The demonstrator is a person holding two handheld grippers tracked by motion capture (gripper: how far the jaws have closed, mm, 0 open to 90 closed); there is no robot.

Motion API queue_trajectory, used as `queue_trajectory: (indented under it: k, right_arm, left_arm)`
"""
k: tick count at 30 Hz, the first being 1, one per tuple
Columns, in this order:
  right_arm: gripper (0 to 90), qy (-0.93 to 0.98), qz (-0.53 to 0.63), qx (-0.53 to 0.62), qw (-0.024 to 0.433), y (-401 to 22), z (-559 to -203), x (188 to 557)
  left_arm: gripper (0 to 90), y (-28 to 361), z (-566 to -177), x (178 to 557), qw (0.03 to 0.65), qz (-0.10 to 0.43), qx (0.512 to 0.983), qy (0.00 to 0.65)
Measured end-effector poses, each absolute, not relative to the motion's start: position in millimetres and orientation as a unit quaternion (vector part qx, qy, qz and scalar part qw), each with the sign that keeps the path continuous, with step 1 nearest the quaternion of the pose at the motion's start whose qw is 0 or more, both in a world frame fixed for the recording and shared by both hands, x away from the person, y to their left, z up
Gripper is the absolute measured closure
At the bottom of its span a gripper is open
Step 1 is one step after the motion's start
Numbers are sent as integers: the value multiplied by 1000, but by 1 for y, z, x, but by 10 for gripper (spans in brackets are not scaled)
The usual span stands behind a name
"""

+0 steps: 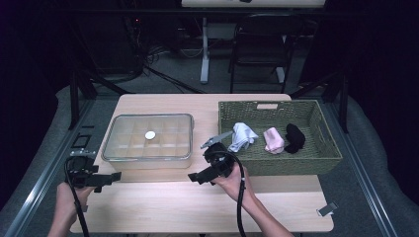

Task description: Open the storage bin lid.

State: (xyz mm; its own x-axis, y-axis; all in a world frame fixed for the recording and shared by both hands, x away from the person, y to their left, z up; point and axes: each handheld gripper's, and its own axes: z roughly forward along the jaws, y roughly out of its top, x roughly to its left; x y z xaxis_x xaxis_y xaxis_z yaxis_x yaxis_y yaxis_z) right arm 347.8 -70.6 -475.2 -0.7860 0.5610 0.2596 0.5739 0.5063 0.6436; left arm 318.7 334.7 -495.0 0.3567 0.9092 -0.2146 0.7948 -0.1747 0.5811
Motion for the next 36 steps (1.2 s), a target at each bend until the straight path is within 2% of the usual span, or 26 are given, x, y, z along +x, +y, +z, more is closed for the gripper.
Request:
queue_trajectory:
  k: [14,23,26,36]
  right_arm:
    - [139,-864,-378,-334,4,-54,-451,380]
    - [233,-856,-371,-359,-3,-47,-442,420]
    - [297,-845,-382,-373,-19,-45,-439,432]
    - [348,-826,-375,-421,-19,-34,-442,470]
  left_arm:
    - [12,344,-480,350,324,94,749,571]
    - [116,354,-481,373,327,88,735,588]
    - [141,357,-481,381,327,85,731,592]
    - [172,361,-486,401,319,82,725,605]
